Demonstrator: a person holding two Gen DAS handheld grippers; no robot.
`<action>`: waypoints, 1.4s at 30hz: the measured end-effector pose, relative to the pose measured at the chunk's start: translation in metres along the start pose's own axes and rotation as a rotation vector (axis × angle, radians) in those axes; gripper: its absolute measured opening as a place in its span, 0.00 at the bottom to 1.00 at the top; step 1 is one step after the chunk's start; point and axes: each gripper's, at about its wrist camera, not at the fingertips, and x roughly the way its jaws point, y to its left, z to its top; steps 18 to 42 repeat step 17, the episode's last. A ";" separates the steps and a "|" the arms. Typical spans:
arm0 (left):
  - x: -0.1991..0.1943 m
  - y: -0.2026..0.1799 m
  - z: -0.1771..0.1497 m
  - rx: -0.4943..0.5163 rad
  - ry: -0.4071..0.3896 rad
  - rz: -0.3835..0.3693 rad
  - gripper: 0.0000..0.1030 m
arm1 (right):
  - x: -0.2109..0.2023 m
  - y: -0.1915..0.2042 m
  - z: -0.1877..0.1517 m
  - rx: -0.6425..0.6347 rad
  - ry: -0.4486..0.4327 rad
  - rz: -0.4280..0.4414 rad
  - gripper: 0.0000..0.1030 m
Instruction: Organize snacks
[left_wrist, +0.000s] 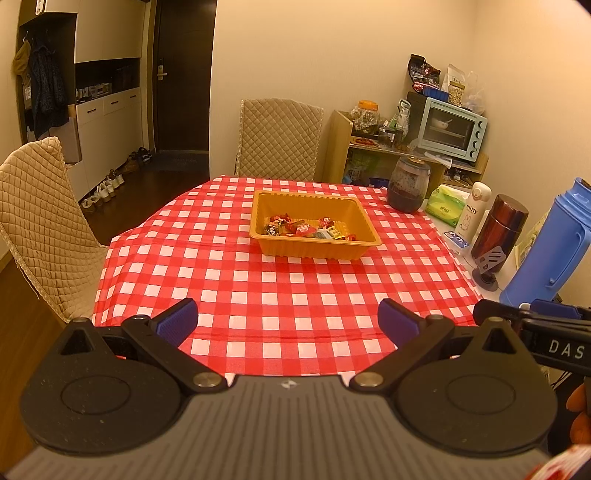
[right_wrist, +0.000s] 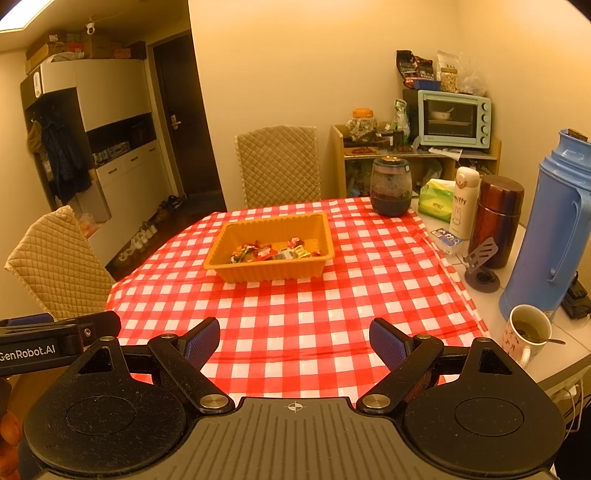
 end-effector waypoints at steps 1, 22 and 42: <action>0.000 -0.001 -0.001 0.000 0.000 0.000 1.00 | 0.000 0.001 -0.001 0.000 0.000 0.000 0.85; 0.002 -0.002 -0.006 -0.001 -0.010 -0.011 1.00 | 0.002 0.001 -0.005 0.005 0.003 0.001 0.85; 0.002 -0.002 -0.006 -0.001 -0.010 -0.011 1.00 | 0.002 0.001 -0.005 0.005 0.003 0.001 0.85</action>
